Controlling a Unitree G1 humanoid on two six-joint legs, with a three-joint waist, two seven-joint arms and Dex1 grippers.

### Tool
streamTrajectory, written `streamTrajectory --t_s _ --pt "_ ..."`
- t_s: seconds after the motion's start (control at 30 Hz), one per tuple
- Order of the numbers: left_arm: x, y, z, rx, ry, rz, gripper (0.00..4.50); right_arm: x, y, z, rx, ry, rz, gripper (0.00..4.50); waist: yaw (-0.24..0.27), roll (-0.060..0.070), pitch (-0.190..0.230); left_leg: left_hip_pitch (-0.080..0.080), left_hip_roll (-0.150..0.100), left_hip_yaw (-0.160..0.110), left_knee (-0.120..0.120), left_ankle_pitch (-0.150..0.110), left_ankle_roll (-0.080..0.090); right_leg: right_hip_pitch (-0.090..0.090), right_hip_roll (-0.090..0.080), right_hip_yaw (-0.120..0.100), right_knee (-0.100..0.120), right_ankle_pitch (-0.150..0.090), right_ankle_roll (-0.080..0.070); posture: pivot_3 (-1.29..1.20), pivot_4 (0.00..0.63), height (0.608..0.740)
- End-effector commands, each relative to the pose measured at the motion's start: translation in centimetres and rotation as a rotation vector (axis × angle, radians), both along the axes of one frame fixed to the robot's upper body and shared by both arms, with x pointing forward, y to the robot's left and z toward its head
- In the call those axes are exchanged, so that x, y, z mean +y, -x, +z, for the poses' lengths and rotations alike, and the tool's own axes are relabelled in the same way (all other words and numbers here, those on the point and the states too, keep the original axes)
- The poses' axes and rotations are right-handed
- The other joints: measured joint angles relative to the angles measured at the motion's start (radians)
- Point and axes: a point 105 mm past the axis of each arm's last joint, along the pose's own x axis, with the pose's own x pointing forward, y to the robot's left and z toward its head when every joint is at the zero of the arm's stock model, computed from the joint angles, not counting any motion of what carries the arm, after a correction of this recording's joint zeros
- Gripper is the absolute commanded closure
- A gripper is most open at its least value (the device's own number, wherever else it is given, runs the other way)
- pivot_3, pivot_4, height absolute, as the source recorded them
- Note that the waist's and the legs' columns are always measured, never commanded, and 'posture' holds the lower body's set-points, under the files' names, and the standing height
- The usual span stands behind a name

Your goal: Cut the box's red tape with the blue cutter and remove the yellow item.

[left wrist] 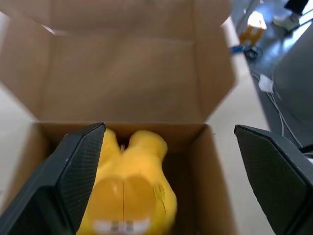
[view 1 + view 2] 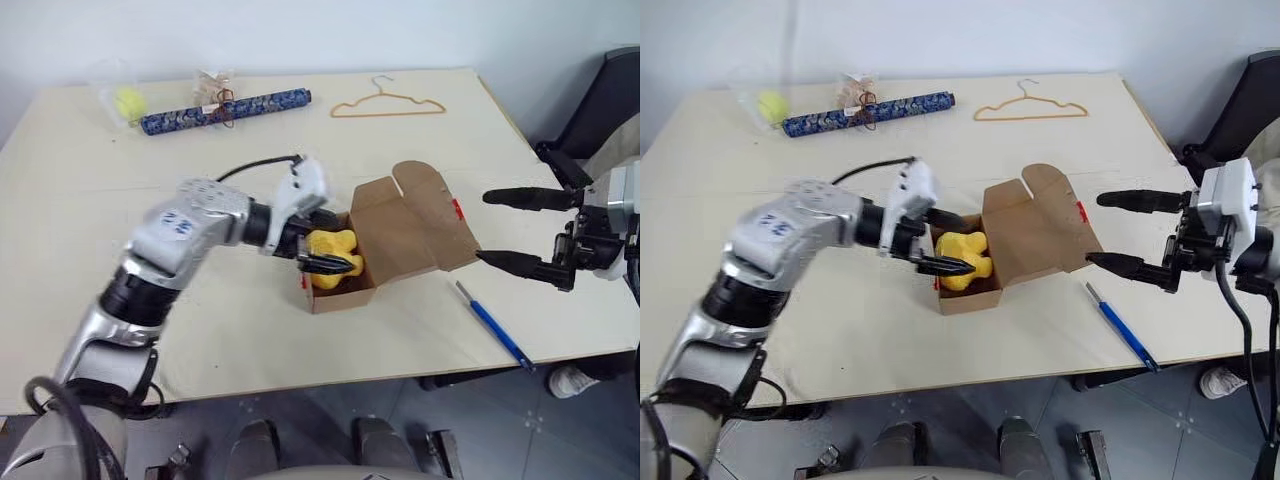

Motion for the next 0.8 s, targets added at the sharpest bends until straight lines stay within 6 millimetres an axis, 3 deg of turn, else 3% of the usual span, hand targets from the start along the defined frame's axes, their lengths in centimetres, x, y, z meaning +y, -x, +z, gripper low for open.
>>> streamTrajectory --t_s 0.03,0.1,0.47,0.6,0.7,0.8 --pt "-1.1 -1.9 -1.5 -0.126 -0.124 0.018 0.02 0.6 1.7 1.0 -0.023 -0.001 0.004 0.04 0.003 0.000 0.000 0.000 0.000 0.000 0.000 0.000 0.000 0.000 0.000 0.000 -0.001 0.000 0.000 0.00 0.150 0.740" --pt "-0.8 -2.5 -2.5 -0.160 -0.198 0.017 0.02 1.0 2.1 0.7 -0.008 -0.005 0.002 0.04 0.004 0.000 0.000 -0.001 0.000 0.000 0.000 0.000 0.000 0.000 0.000 0.000 -0.002 0.000 0.000 0.00 0.150 0.740" --pt "-1.6 -2.9 -2.0 -0.189 -0.187 -0.030 3.34 1.3 2.2 0.1 0.008 -0.021 -0.015 0.00 0.005 0.000 0.000 -0.002 -0.001 0.000 0.003 0.000 0.000 0.002 -0.001 0.001 -0.001 0.001 0.002 0.00 0.150 0.740" --pt "-3.4 -3.6 1.5 -0.177 0.090 -0.003 4.29 1.5 2.0 0.0 -0.006 -0.042 -0.016 0.00 0.016 0.000 0.000 -0.002 -0.001 0.000 0.003 0.000 0.000 0.002 -0.001 0.001 -0.001 0.001 0.002 0.00 0.150 0.740" --pt "-3.9 -4.4 5.9 -0.173 0.494 0.009 4.40 1.6 1.8 -0.1 -0.019 -0.055 -0.017 0.00 0.030 0.000 0.000 -0.003 -0.001 -0.001 0.004 0.000 0.000 0.002 -0.001 0.000 0.000 0.001 0.002 0.00 0.150 0.740" --pt "-3.2 -4.3 6.7 -0.200 0.587 -0.028 4.40 1.7 1.5 -0.1 -0.029 -0.063 -0.011 0.00 0.028 0.000 0.000 -0.003 -0.001 -0.001 0.004 0.000 0.001 0.002 -0.001 0.000 0.000 0.001 0.002 0.00 0.150 0.740"
